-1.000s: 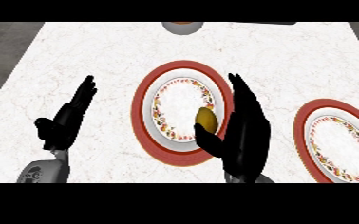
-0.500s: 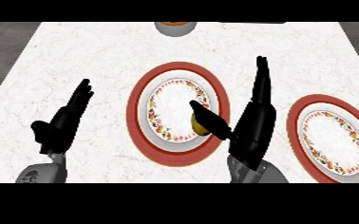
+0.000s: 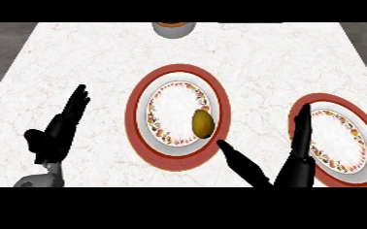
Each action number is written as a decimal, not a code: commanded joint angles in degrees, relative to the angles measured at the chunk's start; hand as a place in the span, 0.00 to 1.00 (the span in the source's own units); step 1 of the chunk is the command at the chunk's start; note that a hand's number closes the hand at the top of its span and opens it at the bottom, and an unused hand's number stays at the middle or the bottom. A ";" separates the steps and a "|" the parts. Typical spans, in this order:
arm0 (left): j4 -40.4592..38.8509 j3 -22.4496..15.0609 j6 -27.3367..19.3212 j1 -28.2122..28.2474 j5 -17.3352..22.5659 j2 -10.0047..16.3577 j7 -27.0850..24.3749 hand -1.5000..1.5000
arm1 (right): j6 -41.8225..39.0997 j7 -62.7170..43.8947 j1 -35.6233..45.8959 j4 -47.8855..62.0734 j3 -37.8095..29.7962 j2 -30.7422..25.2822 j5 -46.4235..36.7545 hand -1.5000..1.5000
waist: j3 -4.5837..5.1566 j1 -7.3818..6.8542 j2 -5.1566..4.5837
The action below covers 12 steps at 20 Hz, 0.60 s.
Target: Pick the lemon from the plate and place it in the plate
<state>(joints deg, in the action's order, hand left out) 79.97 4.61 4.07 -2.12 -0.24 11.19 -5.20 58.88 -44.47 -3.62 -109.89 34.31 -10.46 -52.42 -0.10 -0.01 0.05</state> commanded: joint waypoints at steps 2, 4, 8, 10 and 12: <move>-0.45 1.09 -0.30 -1.47 0.00 0.17 -0.12 0.50 | 9.40 9.55 -9.40 -5.92 5.35 -10.17 10.87 0.00 | 0.03 0.30 0.03; -7.13 3.53 1.85 -5.58 1.21 2.23 -1.64 0.50 | 12.18 14.39 -6.86 -0.88 6.39 -11.43 16.86 0.00 | 0.03 0.22 -0.10; 0.89 0.40 -0.14 -1.09 -0.13 -0.62 2.13 0.50 | 15.88 23.61 -10.45 -1.88 7.59 -18.97 28.41 0.00 | -0.02 0.00 0.05; 2.33 0.46 0.20 0.91 -0.61 0.02 0.70 0.50 | 18.17 28.73 -13.27 -1.35 8.84 -19.13 30.98 0.00 | -0.05 0.04 0.11; -2.83 0.74 -1.05 -1.95 -1.61 -1.06 -1.41 0.50 | 18.55 34.86 -14.87 -1.35 9.96 -20.74 35.55 0.00 | -0.04 0.44 0.06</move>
<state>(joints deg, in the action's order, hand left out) 78.16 5.69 4.21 -3.43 -0.73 11.13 -5.84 71.33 -18.16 -15.13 -111.67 41.55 -28.88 -23.81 -0.13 0.19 0.09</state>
